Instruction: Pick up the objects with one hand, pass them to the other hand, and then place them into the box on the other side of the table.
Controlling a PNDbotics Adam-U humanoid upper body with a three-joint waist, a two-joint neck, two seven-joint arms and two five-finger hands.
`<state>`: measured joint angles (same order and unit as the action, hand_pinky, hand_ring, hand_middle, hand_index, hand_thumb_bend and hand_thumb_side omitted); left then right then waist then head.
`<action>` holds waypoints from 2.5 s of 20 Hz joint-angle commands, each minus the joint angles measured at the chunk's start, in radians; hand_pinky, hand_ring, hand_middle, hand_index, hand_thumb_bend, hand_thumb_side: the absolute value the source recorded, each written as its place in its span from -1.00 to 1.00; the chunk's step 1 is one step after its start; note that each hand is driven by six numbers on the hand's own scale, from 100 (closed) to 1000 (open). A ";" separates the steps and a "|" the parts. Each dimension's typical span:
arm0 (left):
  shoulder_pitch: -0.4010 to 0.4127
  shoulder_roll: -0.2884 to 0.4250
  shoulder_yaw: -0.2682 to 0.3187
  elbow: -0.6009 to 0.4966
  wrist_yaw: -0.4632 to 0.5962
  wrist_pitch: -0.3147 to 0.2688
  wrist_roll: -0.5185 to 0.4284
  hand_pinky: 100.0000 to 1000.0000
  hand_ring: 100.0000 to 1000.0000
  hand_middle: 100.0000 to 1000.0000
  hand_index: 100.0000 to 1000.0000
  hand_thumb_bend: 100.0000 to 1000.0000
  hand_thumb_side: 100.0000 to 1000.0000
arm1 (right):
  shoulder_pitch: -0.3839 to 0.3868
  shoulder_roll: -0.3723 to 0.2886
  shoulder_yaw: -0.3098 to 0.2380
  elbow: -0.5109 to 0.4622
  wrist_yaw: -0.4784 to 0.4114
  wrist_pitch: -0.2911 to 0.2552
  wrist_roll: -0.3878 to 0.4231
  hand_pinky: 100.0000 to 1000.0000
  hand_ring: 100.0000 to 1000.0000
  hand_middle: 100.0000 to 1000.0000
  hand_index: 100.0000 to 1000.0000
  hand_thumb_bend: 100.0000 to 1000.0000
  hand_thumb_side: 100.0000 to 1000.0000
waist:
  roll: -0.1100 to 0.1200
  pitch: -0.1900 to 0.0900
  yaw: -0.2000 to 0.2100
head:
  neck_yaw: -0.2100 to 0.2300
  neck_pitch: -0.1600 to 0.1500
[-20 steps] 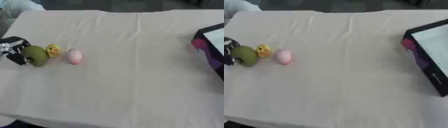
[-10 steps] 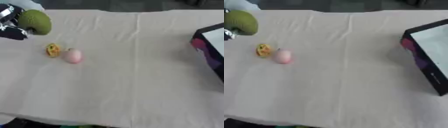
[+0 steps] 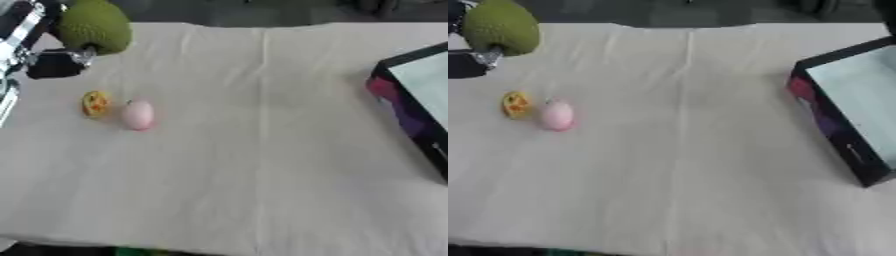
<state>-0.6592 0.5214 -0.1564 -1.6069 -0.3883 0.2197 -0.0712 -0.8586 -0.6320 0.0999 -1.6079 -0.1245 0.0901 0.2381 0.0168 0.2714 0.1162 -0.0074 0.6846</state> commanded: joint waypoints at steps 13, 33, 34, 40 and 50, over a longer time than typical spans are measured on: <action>0.027 -0.150 -0.058 0.036 -0.011 -0.115 0.163 0.19 0.08 -0.08 -0.03 -1.00 -1.00 | -0.159 0.163 0.187 0.099 0.266 -0.057 0.230 0.82 0.82 0.87 0.88 -1.00 -0.33 | -0.007 -0.038 -0.020 | -0.022 0.016; 0.011 -0.253 -0.092 0.088 -0.004 -0.192 0.166 0.19 0.09 -0.08 -0.02 -1.00 -1.00 | -0.194 0.304 0.258 0.187 0.311 -0.087 0.396 0.82 0.87 0.94 0.97 -1.00 -0.45 | -0.015 -0.037 -0.022 | -0.023 0.025; 0.009 -0.256 -0.094 0.089 -0.002 -0.193 0.166 0.18 0.09 -0.08 -0.02 -1.00 -1.00 | -0.195 0.308 0.260 0.192 0.309 -0.089 0.405 0.83 0.87 0.94 0.97 -1.00 -0.42 | -0.015 -0.036 -0.021 | -0.023 0.026; -0.006 -0.270 -0.101 0.093 0.000 -0.205 0.165 0.18 0.08 -0.08 -0.03 -1.00 -1.00 | -0.200 0.327 0.276 0.214 0.295 -0.094 0.458 0.83 0.88 0.94 0.98 -1.00 -0.29 | -0.018 -0.035 -0.020 | -0.026 0.028; -0.014 -0.279 -0.127 0.072 0.052 -0.248 0.140 0.19 0.09 -0.08 -0.02 -1.00 -1.00 | -0.218 0.365 0.282 0.267 0.346 -0.088 0.402 0.82 0.87 0.95 1.00 -1.00 -0.30 | -0.021 -0.034 -0.018 | -0.043 0.028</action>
<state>-0.6470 0.2460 -0.2815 -1.5073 -0.3475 -0.0182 0.0701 -1.0528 -0.2717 0.3833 -1.3364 0.2137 0.0013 0.6521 -0.0070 0.2613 0.0968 -0.0468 0.7109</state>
